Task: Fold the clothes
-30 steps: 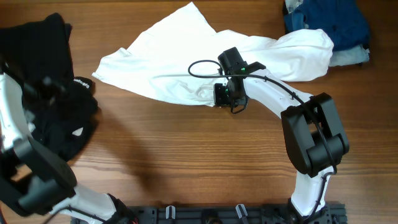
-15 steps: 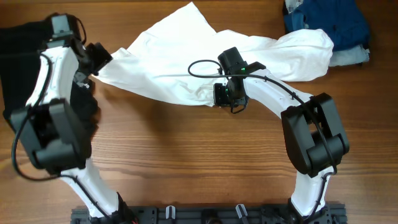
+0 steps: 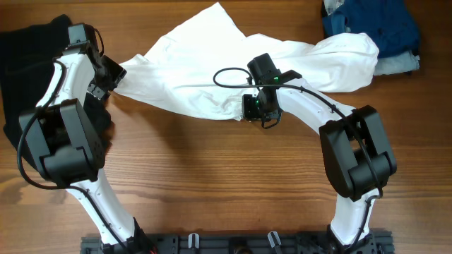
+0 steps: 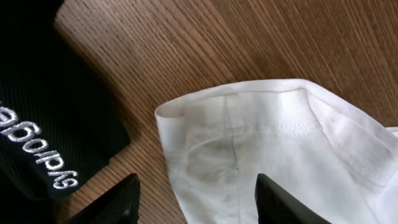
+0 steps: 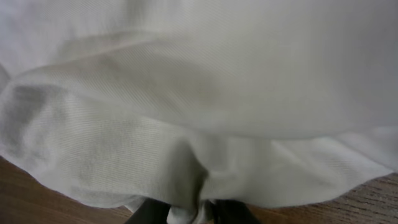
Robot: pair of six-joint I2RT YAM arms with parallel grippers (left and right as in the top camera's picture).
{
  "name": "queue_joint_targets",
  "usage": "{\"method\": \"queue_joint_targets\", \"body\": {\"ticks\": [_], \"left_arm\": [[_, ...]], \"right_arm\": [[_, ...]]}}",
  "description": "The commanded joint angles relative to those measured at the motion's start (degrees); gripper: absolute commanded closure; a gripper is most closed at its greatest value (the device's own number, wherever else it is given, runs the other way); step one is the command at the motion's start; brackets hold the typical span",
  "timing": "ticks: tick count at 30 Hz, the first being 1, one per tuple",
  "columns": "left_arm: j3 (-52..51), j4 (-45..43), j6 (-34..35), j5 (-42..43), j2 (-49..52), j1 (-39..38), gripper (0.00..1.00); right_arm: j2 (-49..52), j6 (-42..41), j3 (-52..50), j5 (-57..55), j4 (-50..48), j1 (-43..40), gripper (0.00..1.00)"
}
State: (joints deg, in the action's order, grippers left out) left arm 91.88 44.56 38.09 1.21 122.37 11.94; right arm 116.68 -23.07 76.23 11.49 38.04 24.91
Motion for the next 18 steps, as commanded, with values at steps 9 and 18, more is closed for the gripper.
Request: {"method": "queue_joint_targets", "body": {"ticks": [9,18], "left_arm": [[-0.04,1.11,1.4,-1.73,6.82,-0.22,0.64],[1.05,5.68,-4.96,-2.38,4.5,-0.22,0.96]], "right_arm": [[1.18,-0.04,-0.39,-1.14,0.31,-0.24,0.79],[-1.14,-0.07,-0.31,-1.11,2.12,-0.94,0.96]]}}
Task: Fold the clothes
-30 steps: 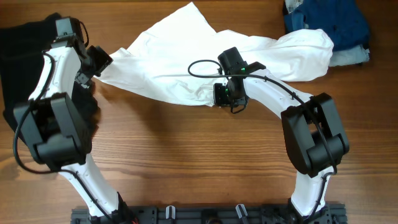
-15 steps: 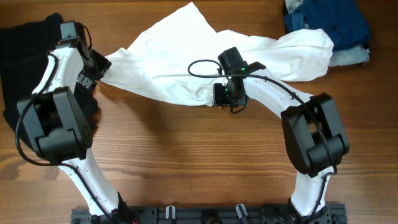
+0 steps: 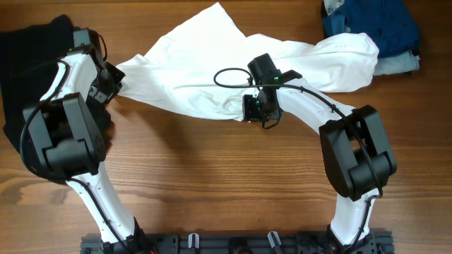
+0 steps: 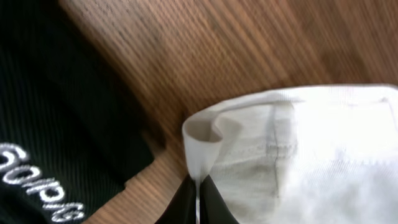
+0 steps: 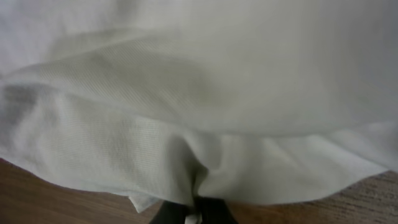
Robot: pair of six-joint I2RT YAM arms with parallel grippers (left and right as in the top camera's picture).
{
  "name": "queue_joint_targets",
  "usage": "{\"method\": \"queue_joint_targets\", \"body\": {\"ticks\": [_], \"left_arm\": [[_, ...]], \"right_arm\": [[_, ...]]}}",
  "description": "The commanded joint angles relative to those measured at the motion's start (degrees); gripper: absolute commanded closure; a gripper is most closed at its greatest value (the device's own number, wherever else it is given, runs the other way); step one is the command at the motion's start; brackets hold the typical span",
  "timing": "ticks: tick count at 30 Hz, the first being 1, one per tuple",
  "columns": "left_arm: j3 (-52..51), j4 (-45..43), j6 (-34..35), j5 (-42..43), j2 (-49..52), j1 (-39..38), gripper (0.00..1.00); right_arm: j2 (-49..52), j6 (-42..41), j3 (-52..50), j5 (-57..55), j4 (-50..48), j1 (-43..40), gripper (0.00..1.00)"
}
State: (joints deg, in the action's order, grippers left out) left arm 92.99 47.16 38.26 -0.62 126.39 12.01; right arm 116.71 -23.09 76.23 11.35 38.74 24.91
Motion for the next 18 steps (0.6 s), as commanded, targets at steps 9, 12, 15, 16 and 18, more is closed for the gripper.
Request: {"method": "queue_joint_targets", "body": {"ticks": [9,12,15,16,18], "left_arm": [[0.9,5.86,-9.57,-1.4,-27.87,-0.57,0.96],[0.9,5.35,-9.57,-1.4,-35.19,-0.57,0.96],[0.9,5.84,-9.57,-1.36,-39.5,-0.74,0.96],[0.9,6.16,-9.57,-1.36,-40.52,-1.16,0.96],[0.9,7.13,-9.6,-1.36,-41.03,-2.6,0.96]], "right_arm": [[-21.55,9.75,3.72,-1.01,14.86,-10.4,0.96],[-24.92,13.99,6.12,-1.01,20.81,-13.14,0.96],[-25.86,17.0,9.42,-1.01,27.69,-14.67,0.96],[-25.86,17.2,10.38,-1.01,29.4,-14.71,0.96],[-25.83,17.11,10.6,-0.98,29.62,-14.64,0.96]]}}
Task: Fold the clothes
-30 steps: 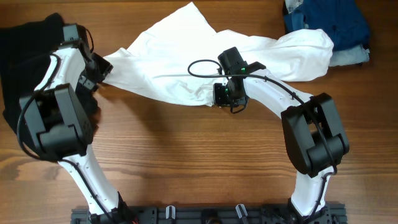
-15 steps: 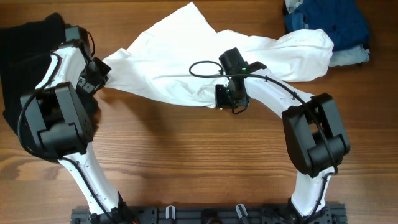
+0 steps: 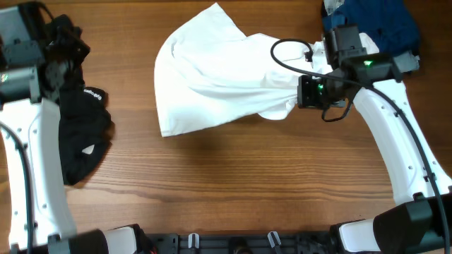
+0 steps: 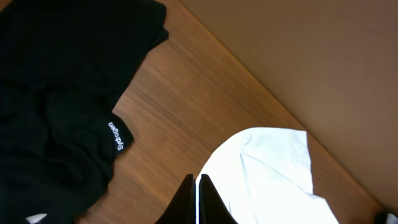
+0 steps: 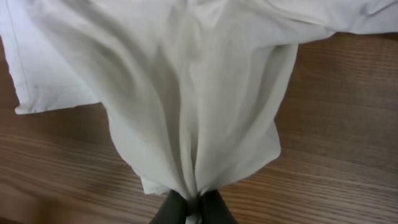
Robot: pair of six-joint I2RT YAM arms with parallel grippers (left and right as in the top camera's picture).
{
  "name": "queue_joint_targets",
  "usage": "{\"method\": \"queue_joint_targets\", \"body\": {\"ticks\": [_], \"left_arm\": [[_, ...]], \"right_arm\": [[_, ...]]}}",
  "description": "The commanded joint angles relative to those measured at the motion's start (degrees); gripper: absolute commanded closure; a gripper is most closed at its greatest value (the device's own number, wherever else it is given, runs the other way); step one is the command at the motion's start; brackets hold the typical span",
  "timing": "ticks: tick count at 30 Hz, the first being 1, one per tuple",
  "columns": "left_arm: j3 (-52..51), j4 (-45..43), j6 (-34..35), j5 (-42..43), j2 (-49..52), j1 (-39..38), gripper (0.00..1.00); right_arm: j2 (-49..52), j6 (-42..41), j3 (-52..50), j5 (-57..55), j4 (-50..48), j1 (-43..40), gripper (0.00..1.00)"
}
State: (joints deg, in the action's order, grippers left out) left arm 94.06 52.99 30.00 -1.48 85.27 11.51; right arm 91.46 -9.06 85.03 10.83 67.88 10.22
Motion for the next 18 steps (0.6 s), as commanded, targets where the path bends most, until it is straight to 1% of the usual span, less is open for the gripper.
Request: {"method": "queue_joint_targets", "body": {"ticks": [1,5,6,8,9,10,11,13,14,15,16,18], "left_arm": [[-0.2,2.23,-1.31,-0.5,0.33,-3.3,0.96],[-0.33,8.15,-1.64,0.11,3.87,-8.68,0.96],[-0.35,9.6,-3.26,0.13,5.14,-9.73,0.9],[-0.37,13.29,-7.43,0.13,8.66,-11.56,0.45],[-0.37,15.06,-7.56,0.15,10.38,-12.0,0.34],[-0.37,16.81,-7.61,0.22,12.11,-12.24,0.32],[-0.37,18.34,-8.74,0.81,13.86,-12.44,0.3],[-0.48,20.87,-12.81,4.15,17.55,-12.87,0.28],[-1.05,21.2,-17.05,8.31,20.55,-13.53,0.28],[-1.68,20.81,-19.76,10.69,21.97,-14.12,0.28],[-2.45,20.24,-22.38,12.5,23.28,-14.88,0.28],[-4.28,19.06,-25.27,13.25,25.2,-16.63,0.28]], "right_arm": [[-0.37,3.08,1.75,-0.46,0.11,0.04,0.96],[0.48,2.84,1.75,-0.26,-0.98,0.07,0.96],[0.61,2.84,1.75,-0.26,-1.09,0.07,0.96],[0.96,2.84,1.75,-0.26,-1.11,0.04,0.93],[0.96,2.86,1.7,-0.28,-1.16,0.04,0.9],[0.96,2.86,1.68,-0.28,-1.2,0.04,0.86],[0.96,2.86,1.68,-0.28,-1.27,0.04,0.84],[0.96,2.84,1.68,-0.28,-1.4,0.04,0.82],[0.98,2.75,1.68,-0.26,-1.64,0.04,0.81],[0.98,2.6,1.68,-0.28,-1.79,0.04,0.81],[0.98,2.45,1.68,-0.28,-1.84,0.04,0.81],[0.98,2.43,1.68,-0.28,-1.84,0.04,0.81]]}}
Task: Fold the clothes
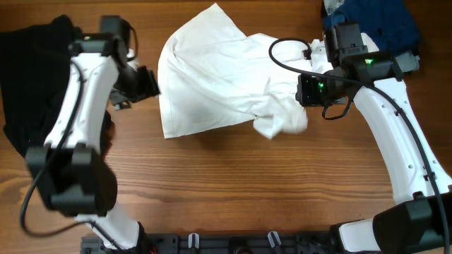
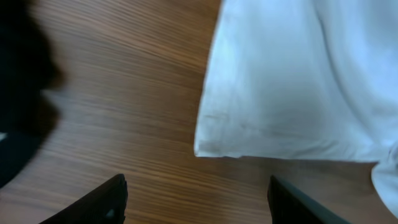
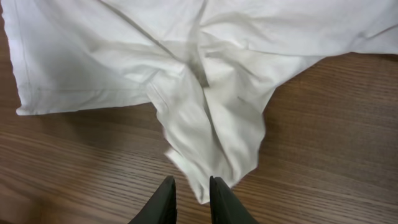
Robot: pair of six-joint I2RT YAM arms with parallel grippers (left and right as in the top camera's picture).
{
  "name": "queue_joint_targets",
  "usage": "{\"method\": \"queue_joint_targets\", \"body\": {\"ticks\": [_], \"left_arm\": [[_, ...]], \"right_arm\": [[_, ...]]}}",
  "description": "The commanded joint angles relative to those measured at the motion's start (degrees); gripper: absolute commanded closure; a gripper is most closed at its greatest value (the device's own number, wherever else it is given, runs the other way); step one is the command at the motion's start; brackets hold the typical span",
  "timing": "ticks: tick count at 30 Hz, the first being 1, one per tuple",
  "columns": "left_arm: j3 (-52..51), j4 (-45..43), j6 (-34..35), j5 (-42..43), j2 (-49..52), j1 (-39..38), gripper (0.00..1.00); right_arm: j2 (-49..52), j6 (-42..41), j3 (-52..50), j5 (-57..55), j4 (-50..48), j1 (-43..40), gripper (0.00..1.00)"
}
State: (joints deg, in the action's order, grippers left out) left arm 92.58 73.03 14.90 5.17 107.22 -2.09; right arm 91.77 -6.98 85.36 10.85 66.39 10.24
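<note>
The white shirt lies crumpled on the wooden table, its lower left corner flat and a loose bunch at its lower right. My left gripper stands wide open beside the shirt's left edge, with only bare wood between its fingers. My right gripper hangs above the bunch at the shirt's right side. In the right wrist view its gripper is slightly open and the cloth lies free below.
A black garment is heaped at the far left, behind the left arm. A blue garment with a pale one under it sits at the back right corner. Bare wooden table runs along the front.
My right gripper has opened and the bunch of shirt it held up has dropped onto the table. My left gripper, shut and far left over the black garment, is now open beside the shirt's left edge.
At first my left gripper was open around the shirt's left end and the right was shut on its front edge. Then the left shut on that end. Later the shirt lay further right, the right gripper still holding it, the left away and empty. Now both are open.
</note>
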Motion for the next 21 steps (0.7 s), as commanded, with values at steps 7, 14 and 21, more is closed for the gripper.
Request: {"method": "queue_joint_targets", "body": {"ticks": [7,14,21], "left_arm": [[-9.77,-5.42,-12.81,5.22,5.42,-7.89,0.28],[-20.7,-15.32,-11.02,2.69,5.42,-8.13,0.28],[-24.9,-24.46,-10.97,2.69,5.57,-8.31,0.31]], "right_arm": [[0.68,0.37,1.36,-0.31,-0.37,0.02,0.8],[0.7,0.39,1.36,-0.31,-0.63,0.02,0.76],[0.7,0.35,1.31,-0.26,-0.94,0.04,0.74]]}}
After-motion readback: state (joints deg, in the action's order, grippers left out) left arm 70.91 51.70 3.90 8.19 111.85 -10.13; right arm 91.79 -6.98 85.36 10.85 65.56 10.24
